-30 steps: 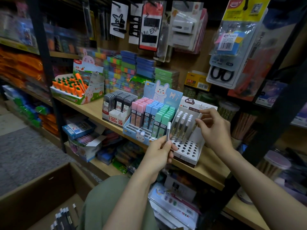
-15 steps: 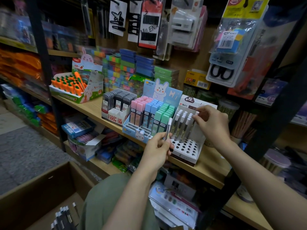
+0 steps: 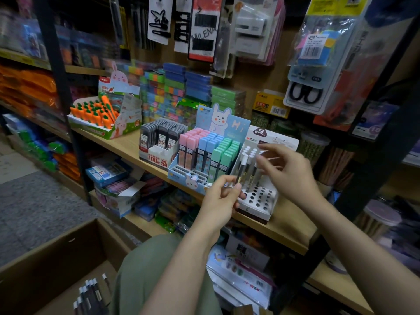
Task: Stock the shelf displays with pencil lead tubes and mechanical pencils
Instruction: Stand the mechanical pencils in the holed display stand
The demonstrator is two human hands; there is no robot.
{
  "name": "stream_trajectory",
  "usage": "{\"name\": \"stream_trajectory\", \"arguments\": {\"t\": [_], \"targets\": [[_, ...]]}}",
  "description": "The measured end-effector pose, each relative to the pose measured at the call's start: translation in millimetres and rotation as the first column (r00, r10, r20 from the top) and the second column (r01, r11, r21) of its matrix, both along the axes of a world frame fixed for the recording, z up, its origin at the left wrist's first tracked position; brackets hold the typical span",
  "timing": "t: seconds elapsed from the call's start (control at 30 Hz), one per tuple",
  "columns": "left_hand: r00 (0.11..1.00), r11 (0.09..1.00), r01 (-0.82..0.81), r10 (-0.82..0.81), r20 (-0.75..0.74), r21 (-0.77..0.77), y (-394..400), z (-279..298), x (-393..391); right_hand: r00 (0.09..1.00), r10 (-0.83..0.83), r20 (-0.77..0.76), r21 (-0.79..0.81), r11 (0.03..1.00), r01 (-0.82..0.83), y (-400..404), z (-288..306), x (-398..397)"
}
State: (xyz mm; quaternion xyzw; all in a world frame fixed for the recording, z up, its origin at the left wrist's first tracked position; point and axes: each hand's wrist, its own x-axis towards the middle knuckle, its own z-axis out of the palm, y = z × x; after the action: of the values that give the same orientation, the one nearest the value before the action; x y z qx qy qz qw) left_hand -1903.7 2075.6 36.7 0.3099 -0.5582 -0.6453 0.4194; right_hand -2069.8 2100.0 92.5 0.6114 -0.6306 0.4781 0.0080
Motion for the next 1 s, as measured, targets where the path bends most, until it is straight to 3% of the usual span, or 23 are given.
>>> {"name": "stream_trajectory", "arguments": {"t": [0.2, 0.3, 0.4, 0.47, 0.57, 0.7, 1.0], "targets": [[0.997, 0.997, 0.073, -0.073, 0.003, -0.035, 5.8, 3.9, -4.2, 0.945, 0.143, 0.292, 0.005, 0.988, -0.151, 4.7, -4.0, 18.1], [0.996, 0.996, 0.083, -0.082, 0.024, -0.044, 6.9, 3.7, -5.6, 0.917, 0.175, 0.359, 0.022, 0.98, -0.196, 10.2, -3.1, 19.4], [0.986, 0.983, 0.031, 0.0, 0.167, -0.183, 4.3, -1.5, -5.9, 0.942, 0.151, 0.301, -0.005, 0.988, -0.157, 15.6, 7.0, 12.8], [0.92, 0.934, -0.086, 0.208, 0.333, -0.346, -1.6, -8.3, -6.1, 0.954, 0.12, 0.275, -0.06, 0.992, -0.107, 18.8, 17.9, 2.0], [0.808, 0.871, -0.242, 0.424, 0.408, -0.427, -7.3, -14.0, -5.9, 0.994, 0.014, 0.107, -0.108, 0.994, -0.003, 21.4, 24.8, -12.0], [0.751, 0.885, -0.262, 0.438, 0.494, -0.386, -12.3, -20.2, -11.8, 0.999, -0.032, -0.033, -0.146, 0.989, 0.027, 16.1, 11.2, -13.4], [0.622, 0.84, -0.262, 0.523, 0.583, -0.475, -14.9, -31.3, -29.3, 0.999, -0.015, -0.034, -0.207, 0.978, 0.008, 4.0, -9.0, -16.5]]}}
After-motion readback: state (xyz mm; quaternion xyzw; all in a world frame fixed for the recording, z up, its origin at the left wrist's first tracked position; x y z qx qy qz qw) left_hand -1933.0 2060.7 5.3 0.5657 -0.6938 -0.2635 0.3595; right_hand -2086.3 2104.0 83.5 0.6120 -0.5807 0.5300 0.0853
